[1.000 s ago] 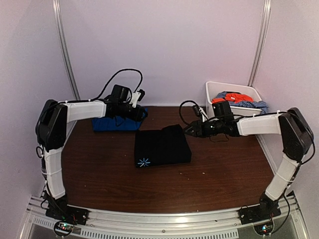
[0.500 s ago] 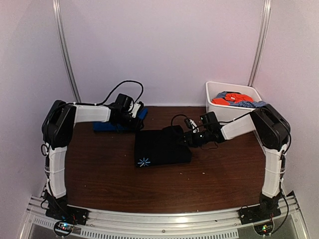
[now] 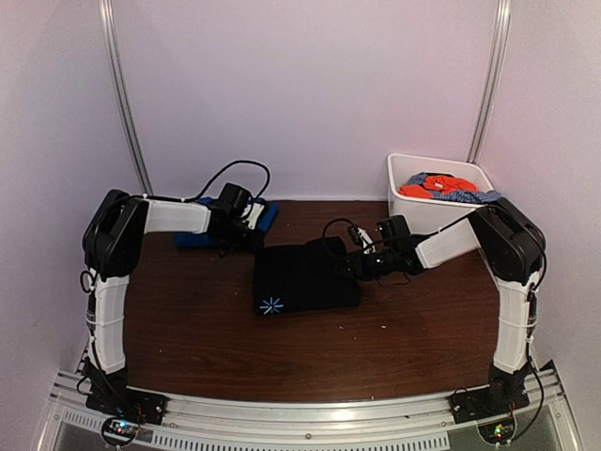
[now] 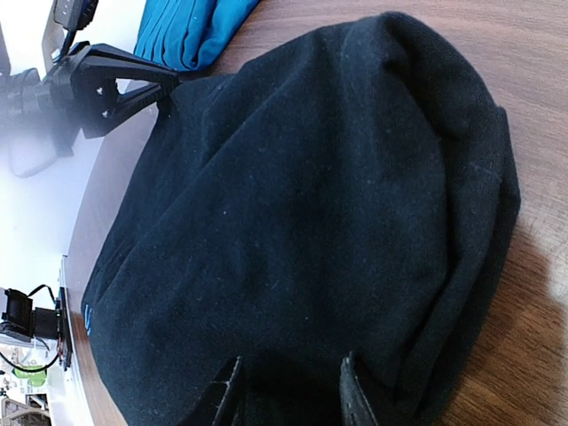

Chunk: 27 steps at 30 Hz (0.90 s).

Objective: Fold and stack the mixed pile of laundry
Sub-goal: Smooth out the square-folded T-shirt at the center of the board.

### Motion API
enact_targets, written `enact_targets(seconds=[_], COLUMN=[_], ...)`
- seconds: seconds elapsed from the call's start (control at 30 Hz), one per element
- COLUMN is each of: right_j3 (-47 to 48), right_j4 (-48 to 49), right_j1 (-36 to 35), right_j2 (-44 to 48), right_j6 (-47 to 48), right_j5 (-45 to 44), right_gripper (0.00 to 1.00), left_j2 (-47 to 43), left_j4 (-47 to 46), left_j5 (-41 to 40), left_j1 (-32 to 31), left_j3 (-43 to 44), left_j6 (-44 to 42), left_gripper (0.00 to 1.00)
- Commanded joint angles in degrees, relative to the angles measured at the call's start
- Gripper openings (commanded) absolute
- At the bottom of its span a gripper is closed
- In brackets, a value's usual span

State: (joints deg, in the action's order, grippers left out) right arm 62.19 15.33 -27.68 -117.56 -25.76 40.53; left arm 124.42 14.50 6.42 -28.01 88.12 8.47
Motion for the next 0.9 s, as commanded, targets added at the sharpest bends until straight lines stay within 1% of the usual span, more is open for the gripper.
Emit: enact_targets(seconds=[0.0,0.13,0.23,0.33,0.53,0.57,0.63,0.7,0.73,0.8,0.87], right_j3=[-2.4,-3.4,-3.9,-4.6,-4.8,-4.8,-3.7,-0.9,0.8,4.7,9.3], right_j4=[-1.4,-1.4,-1.5,-1.2,-1.6,-0.7,0.1,-0.8,-1.4,-2.6,-5.3], right_j1=[-0.4,-0.4,-0.5,-0.5,-1.0,-1.2,-1.8,-2.3,-2.4,-2.3,-2.3], right_j2=[-1.2,-0.9,-0.9,-0.9,0.6,1.7,4.7,7.1,7.7,7.0,4.4], right_j6=[0.1,0.2,0.1,-0.1,0.1,-0.2,-0.3,0.3,0.4,0.8,1.9], right_j5=[-2.7,-3.1,-3.3,-3.3,-2.1,-0.6,1.2,2.1,2.4,2.4,2.3], right_gripper=[0.37,0.37,0.37,0.36,0.36,0.37,0.42,0.44,0.44,0.44,0.43], left_j2=[-1.3,-3.2,-4.7,-4.6,-5.2,-5.9,-9.3,-12.3,-13.3,-14.1,-14.1], left_j4=[-2.3,-3.3,-4.1,-4.8,-5.2,-5.0,-7.1,-10.0,-11.1,-13.1,-14.1], left_j5=[0.8,0.9,-1.1,-0.9,-4.9,-4.3,-2.0,1.0,2.4,4.8,5.6], left_j1=[1.4,3.0,4.1,4.3,4.3,4.3,4.0,3.3,2.7,0.9,-0.4], left_j3=[-2.1,-3.5,-4.5,-4.4,-5.2,-5.3,-7.4,-10.5,-11.5,-12.9,-13.9], left_j6=[1.0,1.8,2.3,2.5,3.0,2.8,2.3,2.1,2.4,3.0,3.3], left_gripper=[0.0,0.0,0.0,0.0,0.0,0.08,0.27,0.39,0.42,0.43,0.43])
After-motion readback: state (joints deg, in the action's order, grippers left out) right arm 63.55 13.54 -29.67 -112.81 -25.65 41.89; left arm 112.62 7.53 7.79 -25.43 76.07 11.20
